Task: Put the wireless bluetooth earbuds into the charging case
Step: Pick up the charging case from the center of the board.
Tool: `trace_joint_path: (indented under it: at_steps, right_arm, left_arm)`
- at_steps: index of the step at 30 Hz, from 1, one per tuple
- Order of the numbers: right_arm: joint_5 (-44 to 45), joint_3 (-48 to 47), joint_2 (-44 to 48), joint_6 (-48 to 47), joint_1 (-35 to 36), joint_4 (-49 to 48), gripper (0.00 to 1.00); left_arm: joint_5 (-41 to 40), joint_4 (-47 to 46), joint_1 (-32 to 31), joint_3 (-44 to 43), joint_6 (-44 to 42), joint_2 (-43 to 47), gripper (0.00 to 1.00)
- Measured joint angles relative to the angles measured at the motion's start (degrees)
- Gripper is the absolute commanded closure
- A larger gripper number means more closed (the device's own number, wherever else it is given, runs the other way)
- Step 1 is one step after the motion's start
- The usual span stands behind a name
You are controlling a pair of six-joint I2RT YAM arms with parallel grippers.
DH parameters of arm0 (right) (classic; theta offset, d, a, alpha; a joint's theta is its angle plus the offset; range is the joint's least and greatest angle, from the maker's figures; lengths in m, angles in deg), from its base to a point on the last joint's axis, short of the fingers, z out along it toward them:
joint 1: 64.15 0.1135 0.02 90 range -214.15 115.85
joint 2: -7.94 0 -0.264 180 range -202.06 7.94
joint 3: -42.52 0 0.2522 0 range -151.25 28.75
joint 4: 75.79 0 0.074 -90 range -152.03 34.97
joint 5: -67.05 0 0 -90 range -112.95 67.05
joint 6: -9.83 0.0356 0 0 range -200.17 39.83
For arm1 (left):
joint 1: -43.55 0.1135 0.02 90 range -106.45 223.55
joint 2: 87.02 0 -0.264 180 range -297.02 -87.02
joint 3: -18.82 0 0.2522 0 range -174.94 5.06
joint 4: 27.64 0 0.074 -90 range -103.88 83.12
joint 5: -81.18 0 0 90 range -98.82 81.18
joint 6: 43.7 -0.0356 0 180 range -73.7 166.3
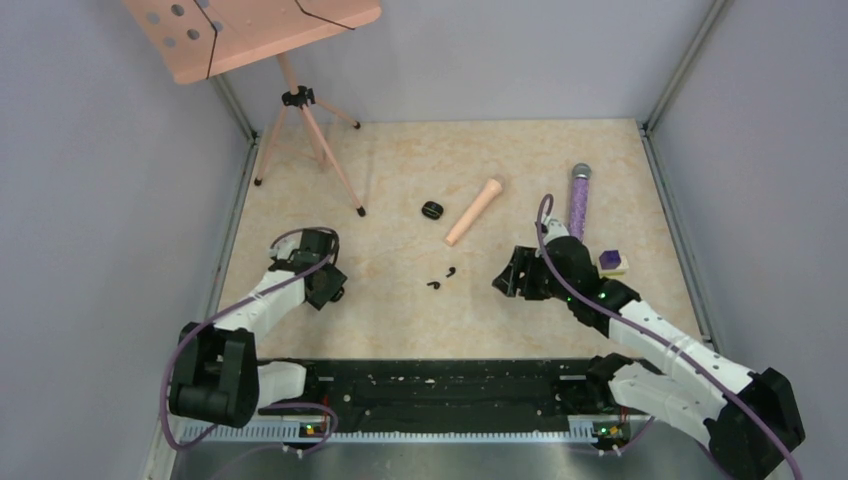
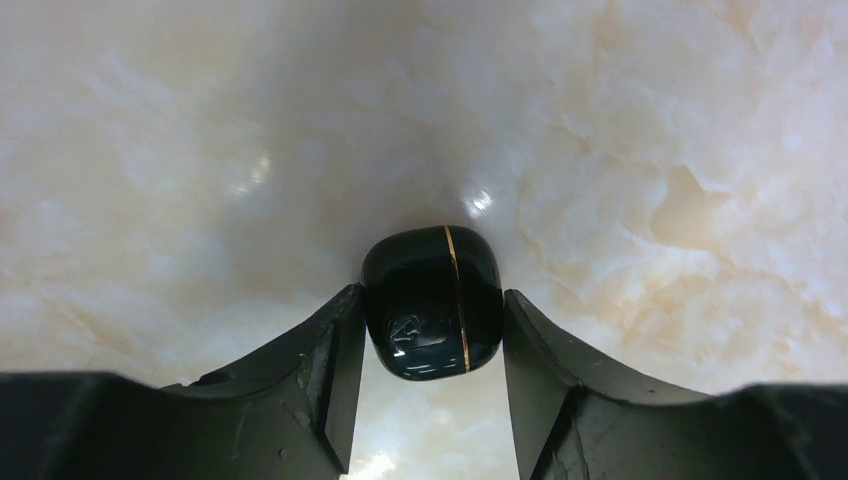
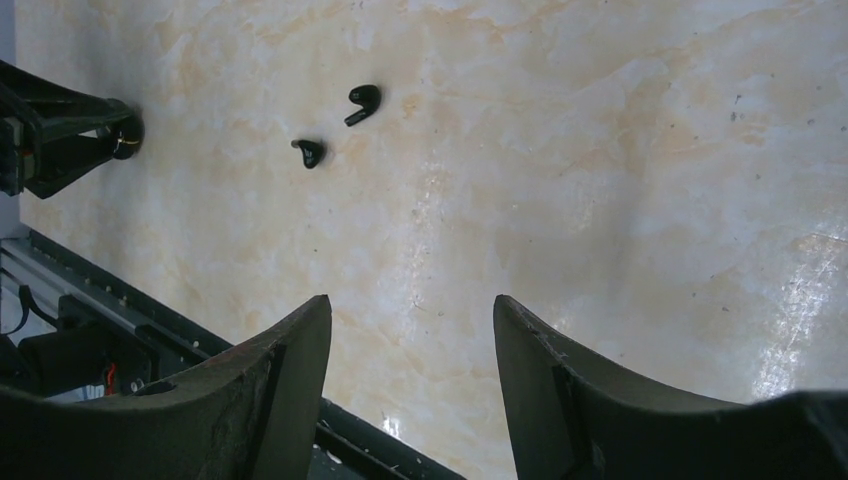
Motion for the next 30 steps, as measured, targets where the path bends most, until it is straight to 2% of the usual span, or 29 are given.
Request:
trace_joint_path:
  at_steps: [4, 7, 12, 17, 23, 30]
  right_arm:
    - [-0.1, 0.0, -1.7, 0.0, 0.0, 0.0, 0.37]
    - [-1.3, 0.2, -4.1, 0.7, 0.0, -0.3, 0.32]
    - [-6.6, 3.2, -4.7, 3.7, -0.1, -6.0, 0.34]
    - [-12.8, 4.6, -5.0, 9.1, -0.2, -13.4, 0.36]
    - [-16.8, 4.6, -7.6, 18.1, -0.2, -24.2, 0.36]
    - [-18.4, 5.7, -14.5, 28.2, 0.1, -35.6, 0.38]
  left_arm:
    - [7.9, -2.3, -1.3, 0.0, -3.7, 1.1, 0.69]
    - [14.4, -5.1, -6.6, -0.3, -7.1, 2.8, 0.69]
    - [23.5, -8.3, -16.0, -4.0, -12.8, 3.7, 0.74]
    - [31.4, -13.0, -20.9, -5.8, -17.8, 3.1, 0.83]
    - [36.5, -15.0, -24.6, -8.4, -22.0, -1.0, 0.82]
    - [38.8, -15.4, -27.8, -12.7, -26.4, -1.6, 0.83]
